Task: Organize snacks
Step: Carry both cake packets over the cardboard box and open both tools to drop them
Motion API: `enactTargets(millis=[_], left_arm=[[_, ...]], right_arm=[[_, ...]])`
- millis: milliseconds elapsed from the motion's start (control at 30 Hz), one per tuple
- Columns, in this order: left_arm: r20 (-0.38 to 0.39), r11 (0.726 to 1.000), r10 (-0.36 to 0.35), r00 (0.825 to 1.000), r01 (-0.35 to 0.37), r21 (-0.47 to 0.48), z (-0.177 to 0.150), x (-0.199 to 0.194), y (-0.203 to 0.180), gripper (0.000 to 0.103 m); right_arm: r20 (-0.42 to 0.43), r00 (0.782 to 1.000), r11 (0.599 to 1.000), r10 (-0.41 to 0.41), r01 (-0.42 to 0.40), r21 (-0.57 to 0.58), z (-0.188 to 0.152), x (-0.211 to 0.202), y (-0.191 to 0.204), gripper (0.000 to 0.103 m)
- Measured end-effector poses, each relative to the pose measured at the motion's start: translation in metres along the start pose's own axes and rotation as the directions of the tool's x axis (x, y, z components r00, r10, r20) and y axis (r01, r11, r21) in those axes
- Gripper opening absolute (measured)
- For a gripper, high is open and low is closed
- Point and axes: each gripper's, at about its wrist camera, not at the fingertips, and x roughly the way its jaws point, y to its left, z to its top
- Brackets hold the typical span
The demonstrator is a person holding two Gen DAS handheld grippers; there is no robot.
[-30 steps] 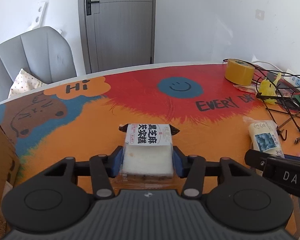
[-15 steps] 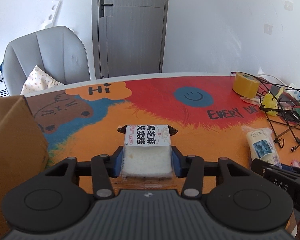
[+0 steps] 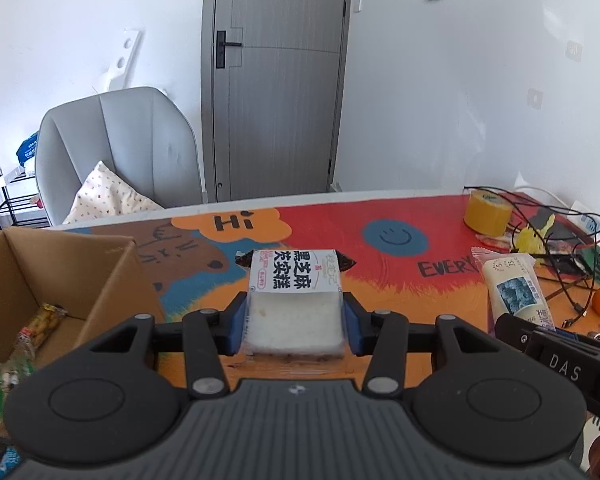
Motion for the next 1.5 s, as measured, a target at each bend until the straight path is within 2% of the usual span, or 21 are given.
enactTargets(millis=[233,467,733,1067,1100,1133,1233,1500], left_arm=[[0.050,1.000,0.001,0.999,0.000,-0.028,0.010,-0.028,0.017,0.047],[0.097,0.998,0.037,0.995,-0.031,-0.056,0.020,-0.056,0.039,0.047],[0.130,0.992,0.092,0.987,-0.079,-0.098,0.029,-0.078,0.070,0.047],[0.145,0.981,0.148,0.978,-0.127,-0.143,0.034,-0.094,0.108,0.047],[0.146,0.980,0.153,0.977,-0.132,-0.146,0.035,-0.096,0.112,0.046],[0.147,0.979,0.156,0.977,-0.134,-0.151,0.035,-0.097,0.115,0.038],[0.140,0.976,0.159,0.977,-0.135,-0.168,0.035,-0.097,0.128,0.030],[0.099,0.963,0.196,0.976,-0.172,-0.208,0.025,-0.093,0.157,0.030]], right_arm=[[0.044,0.998,0.999,0.052,-0.052,0.001,0.007,-0.020,0.017,0.028],[0.075,0.988,0.991,0.135,-0.133,-0.027,0.013,-0.034,0.044,0.028],[0.081,0.972,0.974,0.221,-0.216,-0.070,0.020,-0.038,0.077,0.028],[0.078,0.956,0.956,0.281,-0.272,-0.111,0.023,-0.042,0.109,0.028],[0.076,0.955,0.954,0.288,-0.279,-0.115,0.023,-0.042,0.112,0.028],[0.074,0.953,0.951,0.294,-0.284,-0.120,0.023,-0.042,0.115,0.028],[0.071,0.948,0.944,0.311,-0.299,-0.137,0.022,-0.043,0.125,0.028],[0.044,0.938,0.927,0.345,-0.333,-0.171,0.016,-0.044,0.148,0.028]])
